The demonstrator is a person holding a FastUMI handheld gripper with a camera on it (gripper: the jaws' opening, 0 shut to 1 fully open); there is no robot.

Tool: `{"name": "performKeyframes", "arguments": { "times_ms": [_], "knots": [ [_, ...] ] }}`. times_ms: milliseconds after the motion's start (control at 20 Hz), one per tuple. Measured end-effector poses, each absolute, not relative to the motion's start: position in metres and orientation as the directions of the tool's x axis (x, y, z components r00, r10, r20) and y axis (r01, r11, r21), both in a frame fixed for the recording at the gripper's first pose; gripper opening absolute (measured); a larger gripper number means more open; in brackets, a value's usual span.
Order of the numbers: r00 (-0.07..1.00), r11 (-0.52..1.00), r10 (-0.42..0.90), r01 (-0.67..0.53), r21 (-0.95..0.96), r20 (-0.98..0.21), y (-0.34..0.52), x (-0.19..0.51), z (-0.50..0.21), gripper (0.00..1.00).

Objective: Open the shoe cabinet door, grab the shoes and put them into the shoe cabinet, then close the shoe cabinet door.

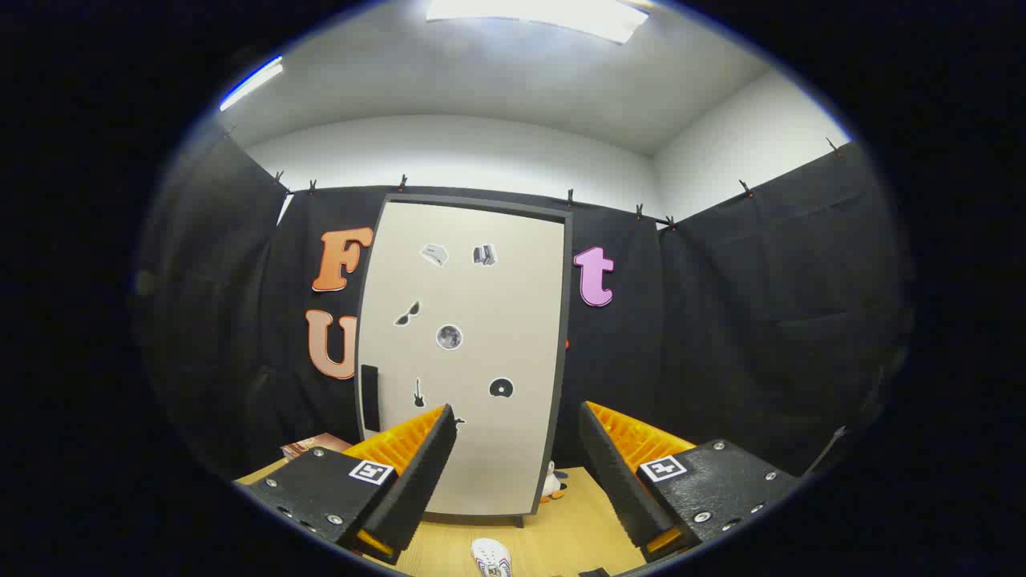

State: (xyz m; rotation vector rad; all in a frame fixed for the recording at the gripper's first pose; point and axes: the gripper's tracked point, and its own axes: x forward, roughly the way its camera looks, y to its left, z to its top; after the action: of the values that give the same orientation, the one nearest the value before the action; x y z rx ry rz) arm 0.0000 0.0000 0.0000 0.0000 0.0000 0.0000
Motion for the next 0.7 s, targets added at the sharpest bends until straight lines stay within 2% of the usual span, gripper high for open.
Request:
{"name": "performKeyframes", "arguments": {
  "times_ms": [700],
  "knots": [
    [0.999,0.999,-0.038,0.038,0.031,0.002,0.0,-0.033,0.022,0.95]
  ]
}}
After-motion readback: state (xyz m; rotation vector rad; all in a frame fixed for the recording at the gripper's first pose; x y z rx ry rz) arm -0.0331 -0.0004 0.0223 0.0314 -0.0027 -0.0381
